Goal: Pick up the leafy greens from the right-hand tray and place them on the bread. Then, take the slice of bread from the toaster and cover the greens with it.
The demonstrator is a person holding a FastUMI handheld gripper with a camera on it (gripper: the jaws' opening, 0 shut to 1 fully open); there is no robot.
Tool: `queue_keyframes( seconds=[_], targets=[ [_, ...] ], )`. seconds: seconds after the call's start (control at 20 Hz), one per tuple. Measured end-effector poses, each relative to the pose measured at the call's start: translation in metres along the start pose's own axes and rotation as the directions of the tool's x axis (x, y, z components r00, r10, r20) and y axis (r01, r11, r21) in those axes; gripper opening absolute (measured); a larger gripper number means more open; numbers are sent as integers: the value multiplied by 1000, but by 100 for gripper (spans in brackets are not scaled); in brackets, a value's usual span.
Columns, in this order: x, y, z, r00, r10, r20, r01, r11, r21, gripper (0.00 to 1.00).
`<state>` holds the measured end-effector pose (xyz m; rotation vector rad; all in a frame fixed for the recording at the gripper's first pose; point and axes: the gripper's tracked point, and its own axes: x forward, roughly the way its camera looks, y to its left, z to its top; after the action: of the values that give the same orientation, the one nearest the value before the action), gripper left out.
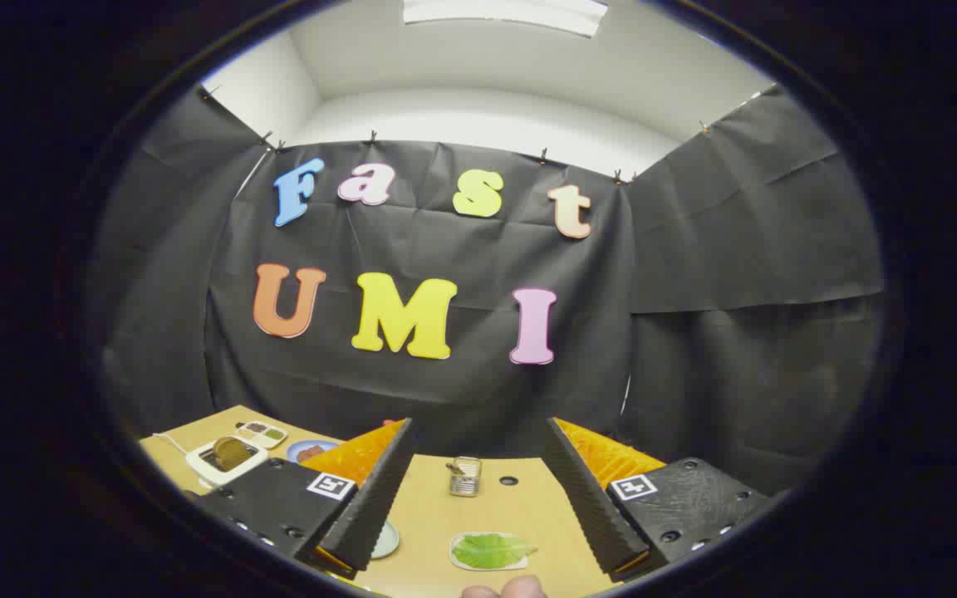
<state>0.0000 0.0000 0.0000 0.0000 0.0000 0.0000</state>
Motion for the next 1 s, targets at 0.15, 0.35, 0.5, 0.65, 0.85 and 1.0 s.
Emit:
queue_keyframes(
  seconds=[0.15, 0.35, 0.5, 0.65, 0.85, 1.0],
  targets=[
    [-3, 5, 1, 1000, 9, 1, -9, 1000, 8, 95],
    [-3, 7, 0, 1000, 10, 0, -10, 1000, 27, 96],
    [1, -1, 0, 1000, -4, -4, 4, 1000, 27, 95],
    [4, -6, -1, 1000, -7, -9, 7, 1000, 27, 96],
    [11, -14, -10, 1000, 2, -24, -1, 999, 38, 96],
    [15, -23, -29, 999, 20, -48, -18, 999, 40, 96]
  ],
)
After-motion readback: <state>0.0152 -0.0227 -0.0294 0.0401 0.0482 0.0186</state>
